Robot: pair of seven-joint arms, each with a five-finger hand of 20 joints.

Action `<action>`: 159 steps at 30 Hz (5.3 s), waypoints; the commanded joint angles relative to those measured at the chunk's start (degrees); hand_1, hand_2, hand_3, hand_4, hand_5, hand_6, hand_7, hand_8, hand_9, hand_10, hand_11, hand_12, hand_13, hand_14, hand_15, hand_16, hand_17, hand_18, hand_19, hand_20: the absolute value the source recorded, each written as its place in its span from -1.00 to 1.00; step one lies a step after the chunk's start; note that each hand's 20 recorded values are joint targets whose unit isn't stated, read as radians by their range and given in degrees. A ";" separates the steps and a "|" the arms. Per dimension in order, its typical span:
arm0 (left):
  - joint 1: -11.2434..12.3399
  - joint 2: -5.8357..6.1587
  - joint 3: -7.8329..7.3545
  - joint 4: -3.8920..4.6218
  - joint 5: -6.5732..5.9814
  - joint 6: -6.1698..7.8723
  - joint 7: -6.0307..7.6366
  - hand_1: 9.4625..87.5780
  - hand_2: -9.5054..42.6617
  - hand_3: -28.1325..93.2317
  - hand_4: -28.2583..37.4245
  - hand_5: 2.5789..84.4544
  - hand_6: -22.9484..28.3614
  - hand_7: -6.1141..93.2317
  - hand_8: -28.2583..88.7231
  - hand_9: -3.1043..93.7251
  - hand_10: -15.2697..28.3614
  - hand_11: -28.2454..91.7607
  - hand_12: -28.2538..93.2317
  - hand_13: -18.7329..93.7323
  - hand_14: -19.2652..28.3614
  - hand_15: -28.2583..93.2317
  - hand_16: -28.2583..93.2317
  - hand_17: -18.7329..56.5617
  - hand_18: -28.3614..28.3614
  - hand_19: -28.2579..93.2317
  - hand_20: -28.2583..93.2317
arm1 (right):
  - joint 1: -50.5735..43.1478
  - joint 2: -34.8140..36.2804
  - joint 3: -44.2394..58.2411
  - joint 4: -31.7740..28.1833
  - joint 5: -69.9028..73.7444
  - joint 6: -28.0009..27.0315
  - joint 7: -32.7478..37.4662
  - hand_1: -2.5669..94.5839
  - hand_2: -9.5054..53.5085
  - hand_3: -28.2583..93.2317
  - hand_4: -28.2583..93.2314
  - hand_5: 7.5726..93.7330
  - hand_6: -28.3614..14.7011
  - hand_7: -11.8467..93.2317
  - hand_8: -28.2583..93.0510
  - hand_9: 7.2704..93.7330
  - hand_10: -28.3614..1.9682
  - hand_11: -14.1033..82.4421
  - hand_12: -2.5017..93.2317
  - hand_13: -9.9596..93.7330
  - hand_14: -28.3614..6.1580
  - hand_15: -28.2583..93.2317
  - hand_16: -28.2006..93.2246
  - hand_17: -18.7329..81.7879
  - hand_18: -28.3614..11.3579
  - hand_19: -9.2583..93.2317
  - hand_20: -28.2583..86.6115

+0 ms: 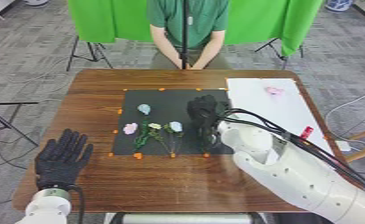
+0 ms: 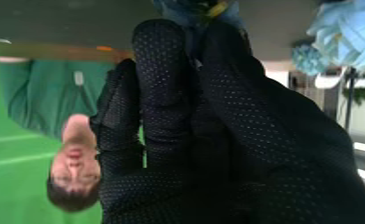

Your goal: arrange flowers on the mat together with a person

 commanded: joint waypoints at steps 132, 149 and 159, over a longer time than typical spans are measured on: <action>2.23 0.18 -2.40 1.80 7.33 -12.34 0.76 -0.45 -0.10 0.71 -1.00 0.15 0.18 -0.57 -0.71 -0.05 0.28 -0.19 -0.43 -0.08 0.39 -0.06 -0.66 -0.68 0.56 0.13 -0.35 | -66.15 -8.76 76.13 -30.48 81.87 0.13 -7.17 -0.40 -0.56 0.76 -0.99 -0.37 0.25 -0.51 -0.72 -0.34 0.15 -0.62 -0.67 -0.13 -0.28 -0.39 -0.09 -0.40 -0.50 -0.06 -0.17; 2.60 0.09 -2.53 1.59 6.99 -12.29 0.72 -0.46 -0.11 0.71 -1.00 0.15 0.18 -0.57 -0.70 -0.05 0.27 -0.19 -0.43 -0.08 0.41 -0.05 -0.65 -0.68 0.57 0.13 -0.34 | -66.25 -8.66 77.04 -30.58 81.97 -0.95 -7.59 -0.41 -0.55 0.76 -0.99 -0.36 0.25 -0.52 -0.71 -0.30 0.18 -0.61 -0.67 -0.12 -0.29 -0.39 -0.10 -0.40 -0.50 -0.05 -0.18; 2.20 0.60 -2.49 1.77 6.56 -12.78 0.72 -0.46 -0.11 0.71 -1.00 0.15 0.19 -0.57 -0.70 -0.04 0.27 -0.19 -0.43 -0.07 0.41 -0.05 -0.66 -0.68 0.57 0.12 -0.34 | -65.50 -7.45 75.26 -30.46 82.48 0.49 -8.03 -0.42 -0.53 0.76 -0.98 -0.34 0.25 -0.52 -0.71 -0.28 0.16 -0.61 -0.67 -0.11 -0.29 -0.38 -0.10 -0.40 -0.50 -0.06 -0.18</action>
